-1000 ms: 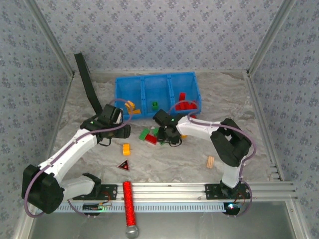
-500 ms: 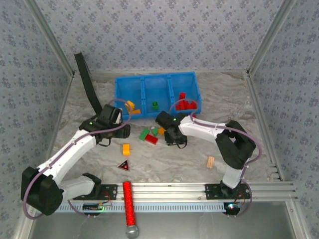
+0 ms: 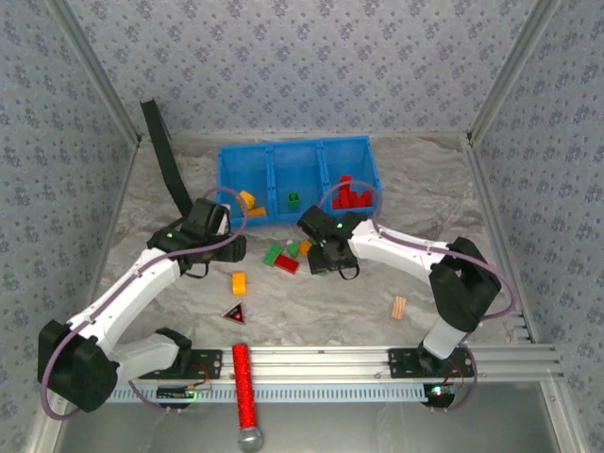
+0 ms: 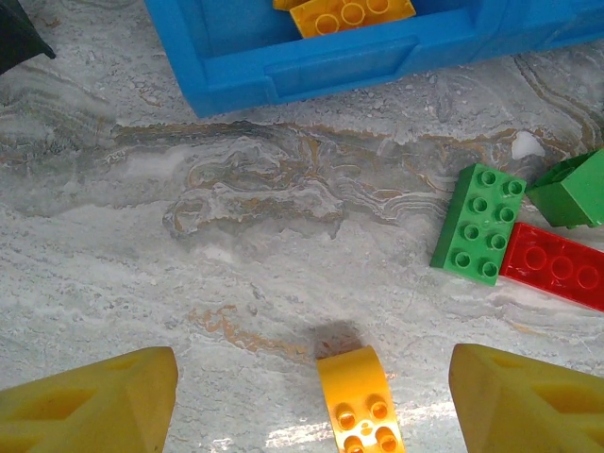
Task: Sort the legos into containers by color
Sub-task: Rotate the lego at the center of the table, then pick up the lego from the center of the table.
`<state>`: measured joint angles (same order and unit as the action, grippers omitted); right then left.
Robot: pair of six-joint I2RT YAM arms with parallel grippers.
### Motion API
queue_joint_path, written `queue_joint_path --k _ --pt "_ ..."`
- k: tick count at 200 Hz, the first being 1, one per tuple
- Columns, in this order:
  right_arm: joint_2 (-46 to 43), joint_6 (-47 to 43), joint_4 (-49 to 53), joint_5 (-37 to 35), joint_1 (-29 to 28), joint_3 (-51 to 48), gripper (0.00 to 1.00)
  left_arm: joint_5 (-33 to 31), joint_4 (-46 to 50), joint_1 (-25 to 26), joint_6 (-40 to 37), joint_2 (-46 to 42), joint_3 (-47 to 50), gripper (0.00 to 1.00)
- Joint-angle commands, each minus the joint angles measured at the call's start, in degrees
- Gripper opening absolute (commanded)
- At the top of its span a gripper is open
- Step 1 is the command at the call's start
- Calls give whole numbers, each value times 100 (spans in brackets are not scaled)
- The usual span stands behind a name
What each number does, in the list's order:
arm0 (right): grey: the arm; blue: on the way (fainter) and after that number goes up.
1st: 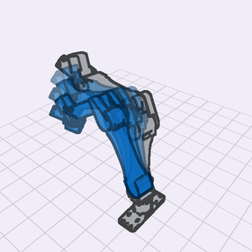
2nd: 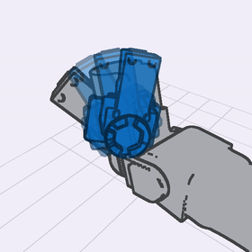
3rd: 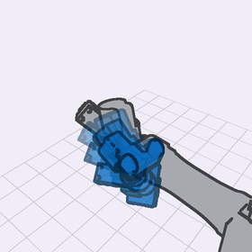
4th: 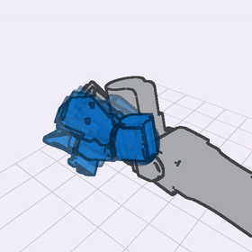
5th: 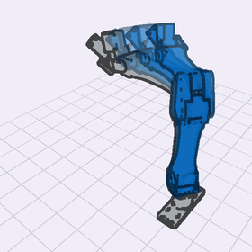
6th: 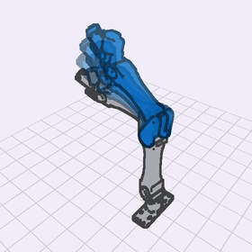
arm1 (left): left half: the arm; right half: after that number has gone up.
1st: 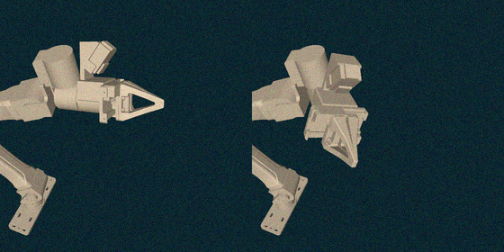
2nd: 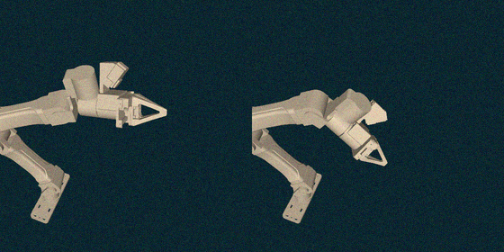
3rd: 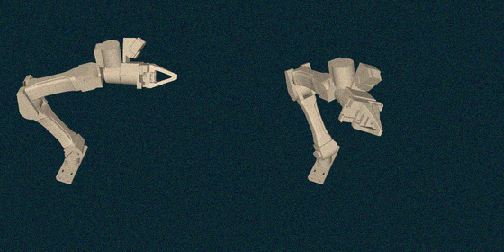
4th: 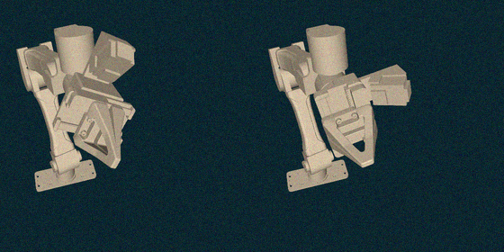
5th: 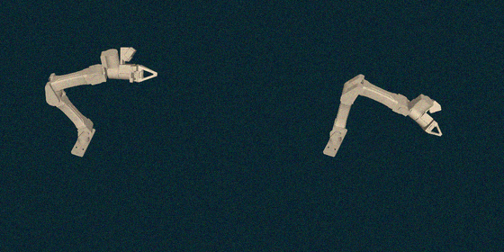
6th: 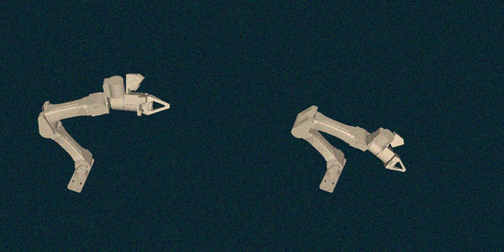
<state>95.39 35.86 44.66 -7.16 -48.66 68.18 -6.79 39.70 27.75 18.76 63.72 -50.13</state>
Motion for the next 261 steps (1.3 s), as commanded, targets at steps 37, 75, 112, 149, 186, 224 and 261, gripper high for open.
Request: queue_joint_path --k 37,75,112,149,186,224,261 --pt "603 326 -390 163 113 265 70 219 64 -6 176 -160 133 77" --pt "877 366 -535 234 200 266 70 216 90 -6 223 -211 192 77" --pt "1092 335 -650 359 248 222 62 296 74 2 324 -170 265 77" --pt "1204 234 -627 408 257 198 44 462 11 145 534 39 389 77" --pt "1120 62 -455 493 261 195 33 502 -42 450 827 345 544 77" --pt "695 -353 76 531 267 395 28 534 -260 790 1135 685 757 77" --pt "410 -783 491 490 341 1095 26 577 -607 860 1317 888 953 76"
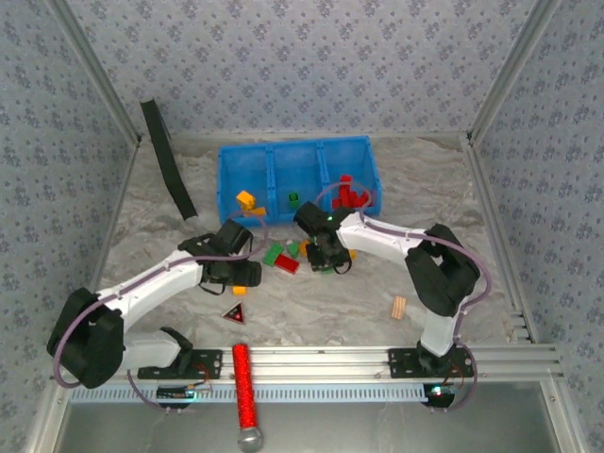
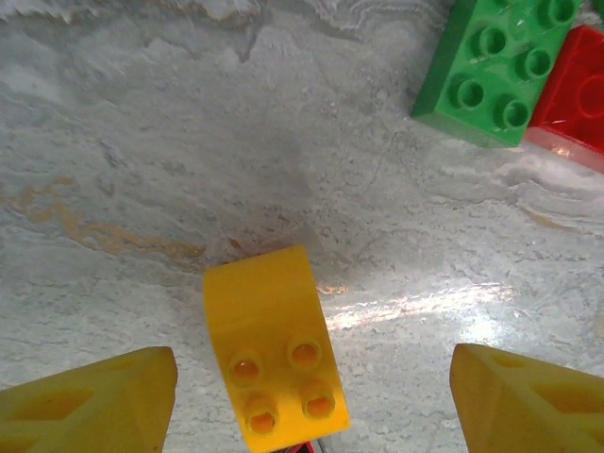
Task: Sort the legos into containers by color
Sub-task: Pick up the lego from the center of the table, then place the lego in the container.
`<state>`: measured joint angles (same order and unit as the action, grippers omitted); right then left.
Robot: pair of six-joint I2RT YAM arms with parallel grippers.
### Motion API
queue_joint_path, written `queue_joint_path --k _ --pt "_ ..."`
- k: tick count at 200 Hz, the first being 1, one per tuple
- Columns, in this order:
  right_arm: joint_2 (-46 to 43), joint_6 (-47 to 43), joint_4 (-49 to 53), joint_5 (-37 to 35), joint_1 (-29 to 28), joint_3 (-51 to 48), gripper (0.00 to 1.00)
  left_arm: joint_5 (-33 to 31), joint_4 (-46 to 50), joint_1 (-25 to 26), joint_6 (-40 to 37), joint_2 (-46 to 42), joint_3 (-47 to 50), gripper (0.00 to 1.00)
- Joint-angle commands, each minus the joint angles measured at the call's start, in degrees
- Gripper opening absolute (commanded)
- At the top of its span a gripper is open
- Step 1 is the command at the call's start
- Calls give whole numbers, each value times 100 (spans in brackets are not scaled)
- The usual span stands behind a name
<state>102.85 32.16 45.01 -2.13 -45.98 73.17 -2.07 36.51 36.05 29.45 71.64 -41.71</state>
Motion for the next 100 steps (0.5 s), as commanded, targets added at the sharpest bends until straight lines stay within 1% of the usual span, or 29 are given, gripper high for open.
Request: queue_joint_path --k 1,21,47,67,86,100 --pt "-335 -426 465 -23 76 622 26 107 -299 36 251 105 115 77" --pt "-263 -678 458 -274 170 1061 26 114 -422 99 304 248 141 77" --pt "27 -977 152 -578 428 1656 27 134 -578 161 332 495 138 77" --pt "414 -1177 -78 -717 636 2168 26 96 -628 191 376 649 155 76" --pt "863 -1385 -168 -871 743 2651 27 -193 -497 275 438 754 103 75" --pt "1166 -1513 -218 -1019 781 2921 27 -248 -486 285 488 811 101 74"
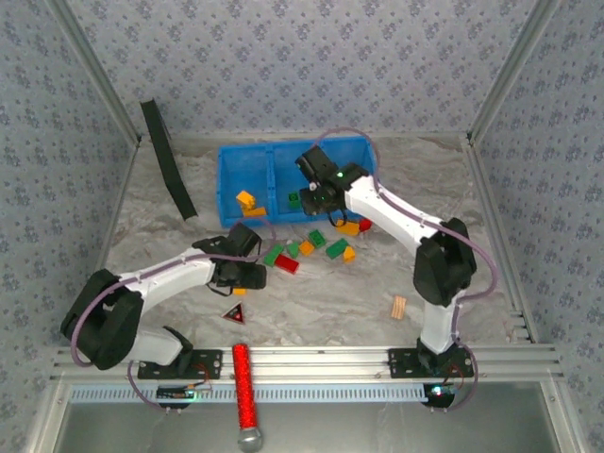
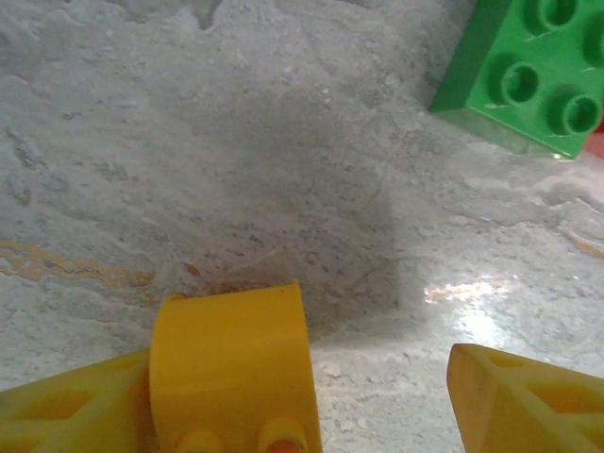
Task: Sort the legos into containers by color
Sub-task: Place the lego in the container.
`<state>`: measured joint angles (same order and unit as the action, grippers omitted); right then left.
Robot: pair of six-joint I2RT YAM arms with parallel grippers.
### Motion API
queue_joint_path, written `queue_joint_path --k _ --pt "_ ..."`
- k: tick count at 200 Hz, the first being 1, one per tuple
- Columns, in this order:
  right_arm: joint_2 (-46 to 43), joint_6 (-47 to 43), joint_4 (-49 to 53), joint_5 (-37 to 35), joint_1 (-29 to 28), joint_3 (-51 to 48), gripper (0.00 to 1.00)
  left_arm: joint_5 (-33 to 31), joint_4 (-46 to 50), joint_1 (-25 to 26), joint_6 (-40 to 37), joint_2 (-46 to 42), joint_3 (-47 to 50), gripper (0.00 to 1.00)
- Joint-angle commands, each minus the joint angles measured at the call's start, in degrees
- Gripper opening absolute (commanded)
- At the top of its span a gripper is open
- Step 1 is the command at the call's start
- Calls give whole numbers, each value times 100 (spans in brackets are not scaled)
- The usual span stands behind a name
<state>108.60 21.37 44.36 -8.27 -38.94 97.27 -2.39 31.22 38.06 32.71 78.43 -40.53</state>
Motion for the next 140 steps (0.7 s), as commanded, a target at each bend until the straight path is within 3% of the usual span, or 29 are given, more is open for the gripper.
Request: queue_joint_path --k 1,71,140 --pt "610 -437 -163 -413 78 529 27 -212 38 86 164 130 -12 74" --pt "1821 -642 -357 -391 289 1607 27 -218 -75 89 306 366 39 71" --pt "2441 -457 -315 -224 259 1743 34 -223 -30 89 315 568 -77 70"
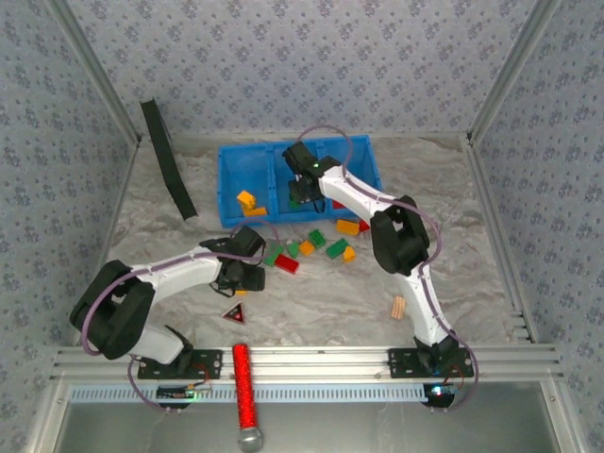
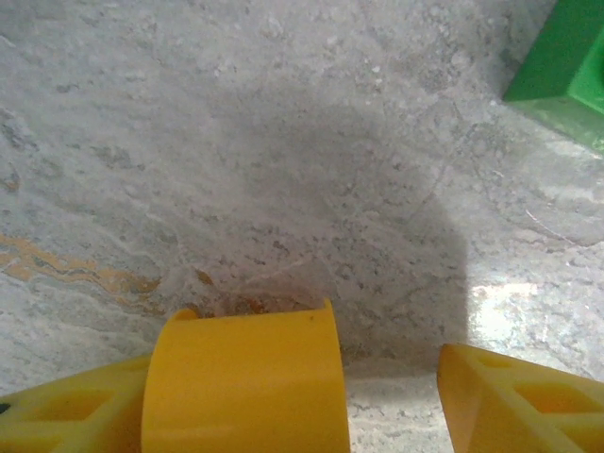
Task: Sort the legos into containers by color
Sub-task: Place the lego in the container.
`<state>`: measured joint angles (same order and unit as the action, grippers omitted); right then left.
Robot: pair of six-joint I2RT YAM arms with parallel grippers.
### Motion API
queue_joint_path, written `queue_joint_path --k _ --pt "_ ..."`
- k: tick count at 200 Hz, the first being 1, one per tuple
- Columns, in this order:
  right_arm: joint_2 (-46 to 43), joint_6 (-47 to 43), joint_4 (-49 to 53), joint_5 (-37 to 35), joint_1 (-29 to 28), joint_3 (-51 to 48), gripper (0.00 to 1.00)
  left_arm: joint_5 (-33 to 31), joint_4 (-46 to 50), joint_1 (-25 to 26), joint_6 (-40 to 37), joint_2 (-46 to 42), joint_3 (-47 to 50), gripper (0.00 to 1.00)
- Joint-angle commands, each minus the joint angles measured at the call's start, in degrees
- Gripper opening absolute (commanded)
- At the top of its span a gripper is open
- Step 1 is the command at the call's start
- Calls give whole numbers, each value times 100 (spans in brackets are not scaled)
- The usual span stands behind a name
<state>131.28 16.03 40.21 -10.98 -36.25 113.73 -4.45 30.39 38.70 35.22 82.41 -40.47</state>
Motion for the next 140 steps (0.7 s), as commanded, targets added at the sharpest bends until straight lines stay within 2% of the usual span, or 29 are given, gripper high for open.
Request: queue_joint_path --k 1,53,100,140 --pt "171 80 96 50 -16 84 34 -15 54 29 64 170 -84 70" --pt "4 172 -116 96 -48 -172 42 0 72 28 73 237 -75 67" --pt "-330 101 -114 140 -60 -141 53 41 85 26 72 237 -54 47" --pt "-759 0 -99 179 -86 -170 56 -107 243 24 33 116 -191 32"
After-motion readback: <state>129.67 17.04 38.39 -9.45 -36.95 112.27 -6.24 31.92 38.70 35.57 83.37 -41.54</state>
